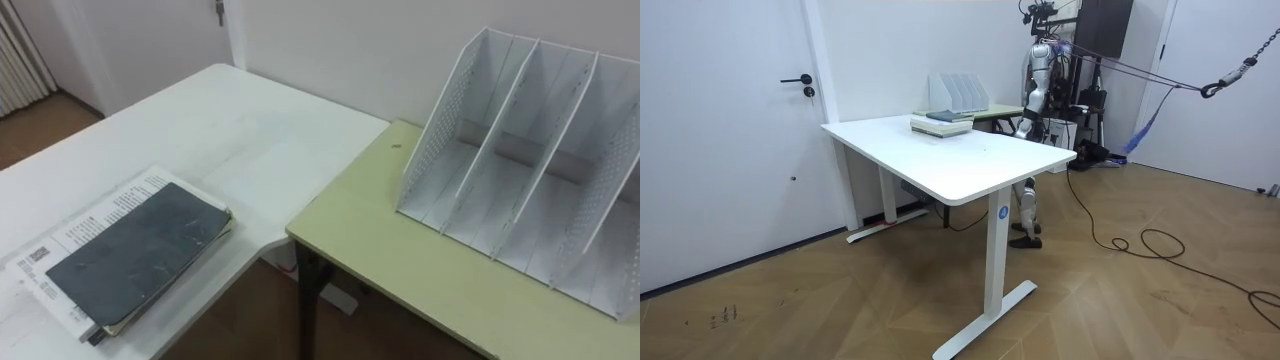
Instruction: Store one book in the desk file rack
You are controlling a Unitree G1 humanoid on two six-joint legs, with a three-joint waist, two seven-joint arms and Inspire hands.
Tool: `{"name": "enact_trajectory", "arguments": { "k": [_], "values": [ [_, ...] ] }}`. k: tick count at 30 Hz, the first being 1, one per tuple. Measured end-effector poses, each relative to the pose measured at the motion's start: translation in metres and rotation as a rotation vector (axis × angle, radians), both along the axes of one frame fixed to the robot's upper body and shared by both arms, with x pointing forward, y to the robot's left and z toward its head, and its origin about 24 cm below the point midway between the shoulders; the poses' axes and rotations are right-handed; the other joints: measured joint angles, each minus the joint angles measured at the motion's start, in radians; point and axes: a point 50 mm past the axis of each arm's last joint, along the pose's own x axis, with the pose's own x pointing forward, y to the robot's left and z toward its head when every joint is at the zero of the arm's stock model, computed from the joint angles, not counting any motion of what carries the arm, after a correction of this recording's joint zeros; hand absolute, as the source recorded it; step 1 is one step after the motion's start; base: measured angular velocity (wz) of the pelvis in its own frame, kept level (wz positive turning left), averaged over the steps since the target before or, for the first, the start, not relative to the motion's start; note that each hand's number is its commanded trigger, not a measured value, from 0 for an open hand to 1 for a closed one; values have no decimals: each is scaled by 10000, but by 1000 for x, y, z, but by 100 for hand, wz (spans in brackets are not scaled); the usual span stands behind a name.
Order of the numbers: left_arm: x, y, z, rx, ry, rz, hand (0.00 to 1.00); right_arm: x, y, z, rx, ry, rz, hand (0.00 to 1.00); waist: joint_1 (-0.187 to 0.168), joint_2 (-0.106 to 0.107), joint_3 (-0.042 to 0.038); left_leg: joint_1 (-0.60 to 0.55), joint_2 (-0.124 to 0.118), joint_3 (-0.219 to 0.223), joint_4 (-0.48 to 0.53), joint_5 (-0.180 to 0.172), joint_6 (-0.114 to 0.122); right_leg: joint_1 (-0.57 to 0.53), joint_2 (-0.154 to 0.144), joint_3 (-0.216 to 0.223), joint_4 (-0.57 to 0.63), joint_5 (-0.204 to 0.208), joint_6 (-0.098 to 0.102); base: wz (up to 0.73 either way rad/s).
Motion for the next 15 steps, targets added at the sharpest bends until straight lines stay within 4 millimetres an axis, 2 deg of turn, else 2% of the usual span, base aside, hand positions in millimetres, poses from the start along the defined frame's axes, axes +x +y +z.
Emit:
{"name": "enact_trajectory", "arguments": {
  "k": [6, 15],
  "values": [
    [16, -8, 4, 834, -416, -2197, 0, 4, 0, 1, -98, -90, 313, 0, -128, -52, -33, -5, -33, -27, -6, 2, 4, 10, -21, -9, 5, -7, 13, 1],
    [31, -21, 6, 1821, -637, -4886, 0, 11, 3, 2, -241, -324, 969, 0, -400, -105, -32, 2, -37, -49, -24, 3, 5, -14, -15, 50, -5, -14, 18, 0]
  ]
}}
